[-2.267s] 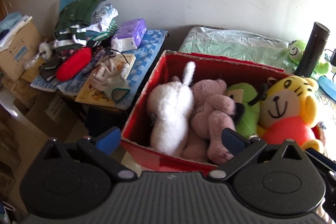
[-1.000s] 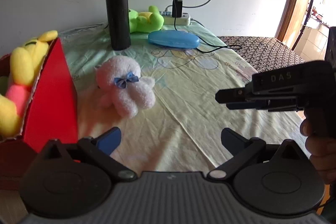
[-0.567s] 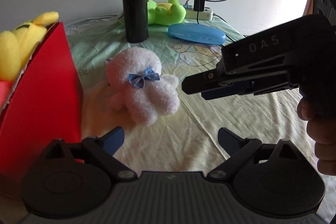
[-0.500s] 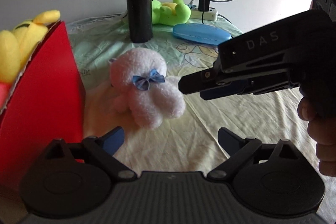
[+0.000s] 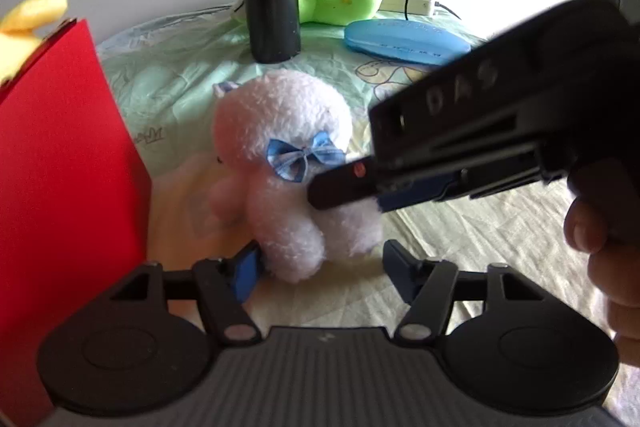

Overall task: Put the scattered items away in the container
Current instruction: 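Close the right gripper around the white plush bear's body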

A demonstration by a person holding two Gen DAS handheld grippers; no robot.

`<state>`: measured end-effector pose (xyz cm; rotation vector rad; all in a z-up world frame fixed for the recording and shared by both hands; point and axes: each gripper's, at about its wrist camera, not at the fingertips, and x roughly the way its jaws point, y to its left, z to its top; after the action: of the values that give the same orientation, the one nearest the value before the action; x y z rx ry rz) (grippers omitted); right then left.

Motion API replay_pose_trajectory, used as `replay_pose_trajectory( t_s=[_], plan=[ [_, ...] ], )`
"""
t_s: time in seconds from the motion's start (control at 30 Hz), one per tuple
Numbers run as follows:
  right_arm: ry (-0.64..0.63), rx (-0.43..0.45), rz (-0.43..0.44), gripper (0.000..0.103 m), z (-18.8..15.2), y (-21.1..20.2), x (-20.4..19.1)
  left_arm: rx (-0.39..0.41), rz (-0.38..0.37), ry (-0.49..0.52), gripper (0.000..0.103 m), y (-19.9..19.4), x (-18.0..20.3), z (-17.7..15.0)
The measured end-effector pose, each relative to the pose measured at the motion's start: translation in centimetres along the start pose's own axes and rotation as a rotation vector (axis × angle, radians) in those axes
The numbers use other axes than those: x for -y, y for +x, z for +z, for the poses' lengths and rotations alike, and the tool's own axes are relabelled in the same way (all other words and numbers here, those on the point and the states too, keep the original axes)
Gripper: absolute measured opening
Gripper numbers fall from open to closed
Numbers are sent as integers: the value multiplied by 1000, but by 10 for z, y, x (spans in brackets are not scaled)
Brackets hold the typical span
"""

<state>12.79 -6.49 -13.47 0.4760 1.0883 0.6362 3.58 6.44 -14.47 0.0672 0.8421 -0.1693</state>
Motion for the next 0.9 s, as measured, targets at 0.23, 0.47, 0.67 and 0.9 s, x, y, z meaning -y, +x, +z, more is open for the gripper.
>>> replay_pose_trajectory(
  t_s=[0.23, 0.47, 0.67, 0.9],
  plan=[
    [17, 34, -4, 25, -9, -14, 2, -14, -56, -2, 54, -7, -3, -1],
    [-28, 69, -58, 24, -36, -43, -6, -25, -177, 27, 53, -34, 6, -12],
    [-2, 68, -87, 24, -71, -70, -4, -48, -258, 169, 53, -57, 30, -38],
    [42, 44, -93, 24, -115, -87, -1, -80, -348, 236, 53, -84, 33, -70]
  ],
)
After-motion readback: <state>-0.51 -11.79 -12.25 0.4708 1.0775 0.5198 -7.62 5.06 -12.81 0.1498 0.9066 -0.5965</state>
